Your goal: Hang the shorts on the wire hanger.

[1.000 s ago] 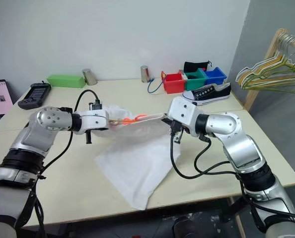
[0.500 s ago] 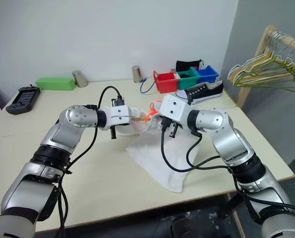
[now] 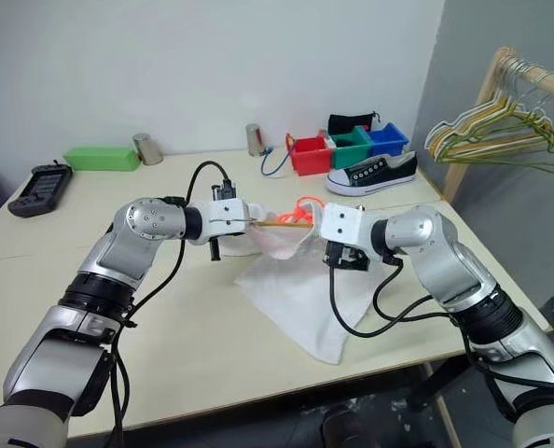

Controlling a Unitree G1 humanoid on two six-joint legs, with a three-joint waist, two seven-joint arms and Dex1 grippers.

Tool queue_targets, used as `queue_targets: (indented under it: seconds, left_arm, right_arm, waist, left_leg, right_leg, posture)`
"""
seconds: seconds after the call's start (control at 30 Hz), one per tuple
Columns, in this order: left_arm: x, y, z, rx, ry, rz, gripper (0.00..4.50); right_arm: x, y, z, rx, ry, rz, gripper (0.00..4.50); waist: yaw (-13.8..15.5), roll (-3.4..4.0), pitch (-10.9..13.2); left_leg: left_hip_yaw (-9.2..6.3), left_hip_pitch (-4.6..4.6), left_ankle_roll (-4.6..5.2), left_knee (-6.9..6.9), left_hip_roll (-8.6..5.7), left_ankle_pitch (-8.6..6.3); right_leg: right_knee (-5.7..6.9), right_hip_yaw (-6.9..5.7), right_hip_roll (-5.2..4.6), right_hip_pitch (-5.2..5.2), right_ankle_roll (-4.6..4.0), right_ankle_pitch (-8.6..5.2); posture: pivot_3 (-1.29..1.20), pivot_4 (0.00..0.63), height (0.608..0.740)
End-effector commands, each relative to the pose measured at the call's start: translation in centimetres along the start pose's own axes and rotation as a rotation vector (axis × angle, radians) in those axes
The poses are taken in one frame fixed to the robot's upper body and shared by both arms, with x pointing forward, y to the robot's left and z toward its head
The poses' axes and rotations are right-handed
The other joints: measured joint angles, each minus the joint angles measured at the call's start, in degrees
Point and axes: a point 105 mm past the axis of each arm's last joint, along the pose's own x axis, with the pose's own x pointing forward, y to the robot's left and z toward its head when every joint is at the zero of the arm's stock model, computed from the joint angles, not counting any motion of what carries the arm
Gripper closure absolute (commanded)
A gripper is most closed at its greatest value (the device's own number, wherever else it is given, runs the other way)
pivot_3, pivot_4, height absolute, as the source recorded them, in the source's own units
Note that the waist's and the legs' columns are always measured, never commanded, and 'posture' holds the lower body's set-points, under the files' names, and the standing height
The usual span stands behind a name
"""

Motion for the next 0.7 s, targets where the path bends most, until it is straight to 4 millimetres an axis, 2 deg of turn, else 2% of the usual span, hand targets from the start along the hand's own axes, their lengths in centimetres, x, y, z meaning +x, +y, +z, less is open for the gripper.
queue_targets:
  seconds: [0.03,0.17,0.43,0.53,0.7]
  left_arm:
    - [-1.0,1.6,2.1,0.063,-0.056,0.056,4.50]
    - [-1.0,1.2,2.5,0.085,-0.056,0.044,4.50]
    - [-1.4,1.0,2.7,0.091,-0.049,0.050,4.50]
    - [-1.5,0.9,2.5,0.089,-0.040,0.049,4.50]
    - [-1.5,0.9,2.4,0.086,-0.034,0.051,4.50]
  right_arm:
    - [0.2,-1.5,0.0,-0.034,0.033,-0.056,0.70]
    - [0.8,-3.4,-0.9,-0.106,0.097,-0.125,0.70]
    - [1.9,-3.8,-2.3,-0.220,0.159,-0.132,0.70]
    - [2.0,-3.8,-2.3,-0.239,0.156,-0.133,1.17]
    - [2.0,-4.1,-2.2,-0.251,0.146,-0.143,2.40]
  waist:
    - [0.0,0.00,0.0]
    - [-0.1,0.00,0.0]
    - [0.3,0.02,0.0]
    - [0.4,0.02,0.0]
    - [0.5,0.02,0.0]
  left_leg:
    - [0.00,0.00,0.00,0.00,0.00,0.00]
    - [0.01,0.01,0.00,0.01,-0.01,0.00]
    - [0.00,0.01,0.00,0.00,-0.01,0.00]
    - [-0.01,0.02,0.00,0.01,-0.01,0.00]
    - [-0.02,0.03,0.00,0.01,-0.01,0.00]
  right_leg:
    - [0.00,0.00,0.00,0.01,0.00,0.00]
    - [0.01,0.01,0.00,0.01,0.00,0.00]
    - [0.01,0.01,0.00,0.02,0.01,0.01]
    - [0.01,0.01,0.00,0.03,0.01,0.01]
    - [0.03,0.00,0.00,0.04,0.01,0.01]
  posture:
    - [-0.32,0.036,0.740]
    - [-0.31,0.032,0.740]
    - [-0.28,0.022,0.740]
    - [-0.28,0.022,0.740]
    - [-0.27,0.020,0.740]
